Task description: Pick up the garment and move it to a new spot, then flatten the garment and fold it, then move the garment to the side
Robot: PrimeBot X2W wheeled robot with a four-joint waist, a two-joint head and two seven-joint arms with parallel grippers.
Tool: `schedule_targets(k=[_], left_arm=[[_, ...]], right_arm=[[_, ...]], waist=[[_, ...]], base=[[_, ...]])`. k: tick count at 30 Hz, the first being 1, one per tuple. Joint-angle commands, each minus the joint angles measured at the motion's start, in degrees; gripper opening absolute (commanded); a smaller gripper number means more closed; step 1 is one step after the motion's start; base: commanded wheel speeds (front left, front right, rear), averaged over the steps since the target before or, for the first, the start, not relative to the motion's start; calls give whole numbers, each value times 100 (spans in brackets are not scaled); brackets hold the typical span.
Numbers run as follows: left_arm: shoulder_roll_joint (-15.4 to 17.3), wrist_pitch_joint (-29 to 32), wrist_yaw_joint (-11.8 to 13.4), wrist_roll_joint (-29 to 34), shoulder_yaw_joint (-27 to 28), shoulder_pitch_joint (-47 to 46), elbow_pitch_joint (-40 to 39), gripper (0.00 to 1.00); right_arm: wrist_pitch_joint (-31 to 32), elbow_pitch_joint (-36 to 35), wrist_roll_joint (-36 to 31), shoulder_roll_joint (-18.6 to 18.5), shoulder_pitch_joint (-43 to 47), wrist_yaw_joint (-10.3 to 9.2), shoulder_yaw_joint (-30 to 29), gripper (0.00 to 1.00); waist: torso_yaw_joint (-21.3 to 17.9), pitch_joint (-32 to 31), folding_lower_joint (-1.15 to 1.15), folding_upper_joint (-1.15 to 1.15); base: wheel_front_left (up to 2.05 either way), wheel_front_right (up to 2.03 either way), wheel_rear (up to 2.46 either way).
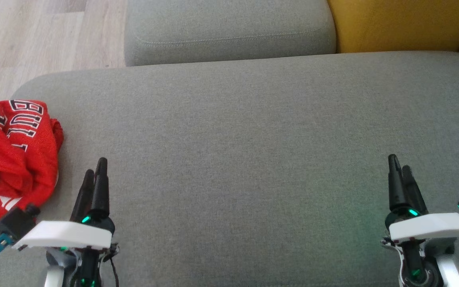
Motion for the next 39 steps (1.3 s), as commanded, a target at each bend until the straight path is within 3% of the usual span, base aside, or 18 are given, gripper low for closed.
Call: schedule_targets(k=[1,13,39], left_arm=[[113,-63,-25,270,17,-294,-266,100],[230,-264,90,1362,-196,-203,-387,100],[520,-699,602,3322,-633,-82,-219,100]], right_arm=[[-94,-258,-250,-135,-350,-2,101,100],[-211,-270,-1280,-157,-344,-2,277,100],[-540,-75,-3331,-109,-363,-3,434,100]], waist=[[1,-4,0,0],[-8,-24,0,0],[7,-59,0,0]], base=[[0,0,0],[0,0,0],[0,0,0]])
